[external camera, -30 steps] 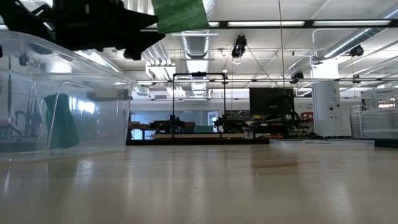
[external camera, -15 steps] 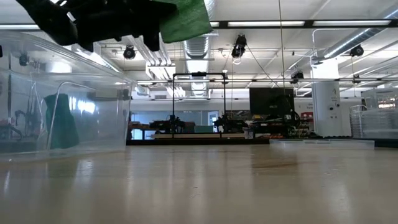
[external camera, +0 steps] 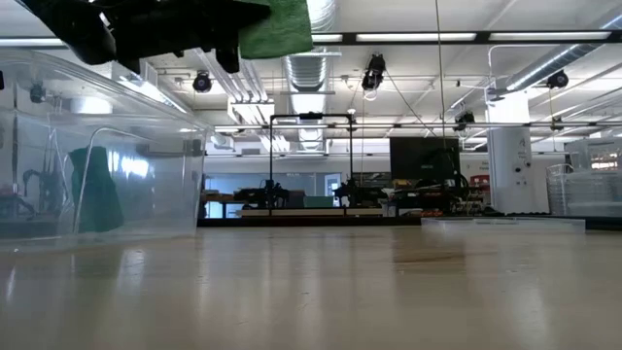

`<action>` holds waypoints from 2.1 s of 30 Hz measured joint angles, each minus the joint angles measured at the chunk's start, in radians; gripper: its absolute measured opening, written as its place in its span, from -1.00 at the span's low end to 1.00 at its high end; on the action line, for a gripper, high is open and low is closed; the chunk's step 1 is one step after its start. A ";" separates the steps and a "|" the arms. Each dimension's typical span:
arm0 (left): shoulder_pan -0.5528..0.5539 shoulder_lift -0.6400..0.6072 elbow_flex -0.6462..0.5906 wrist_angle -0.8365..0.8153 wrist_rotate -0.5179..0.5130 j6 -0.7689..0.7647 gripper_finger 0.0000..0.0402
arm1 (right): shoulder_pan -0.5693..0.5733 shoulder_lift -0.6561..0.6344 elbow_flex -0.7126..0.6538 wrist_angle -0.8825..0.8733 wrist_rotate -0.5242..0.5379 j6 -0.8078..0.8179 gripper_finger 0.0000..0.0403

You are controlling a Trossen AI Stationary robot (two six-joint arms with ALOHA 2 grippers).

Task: Roll bandage
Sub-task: Roll the dark green bandage

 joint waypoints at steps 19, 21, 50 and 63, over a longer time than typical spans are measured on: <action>0.095 -0.076 0.024 0.025 -0.033 0.032 -1.00 | 0.000 0.000 -0.019 -0.081 -0.142 0.065 -0.96; 0.093 -0.094 0.024 0.041 0.009 0.028 -1.00 | 0.000 0.000 -0.022 -0.081 -0.143 0.066 -0.96; 0.086 -0.001 0.167 -0.016 0.016 0.058 -1.00 | 0.012 0.051 -0.035 0.012 -0.258 0.102 -0.96; 0.092 -0.078 0.146 -0.283 0.055 0.128 -1.00 | 0.036 0.018 -0.035 0.181 -0.259 0.063 -0.96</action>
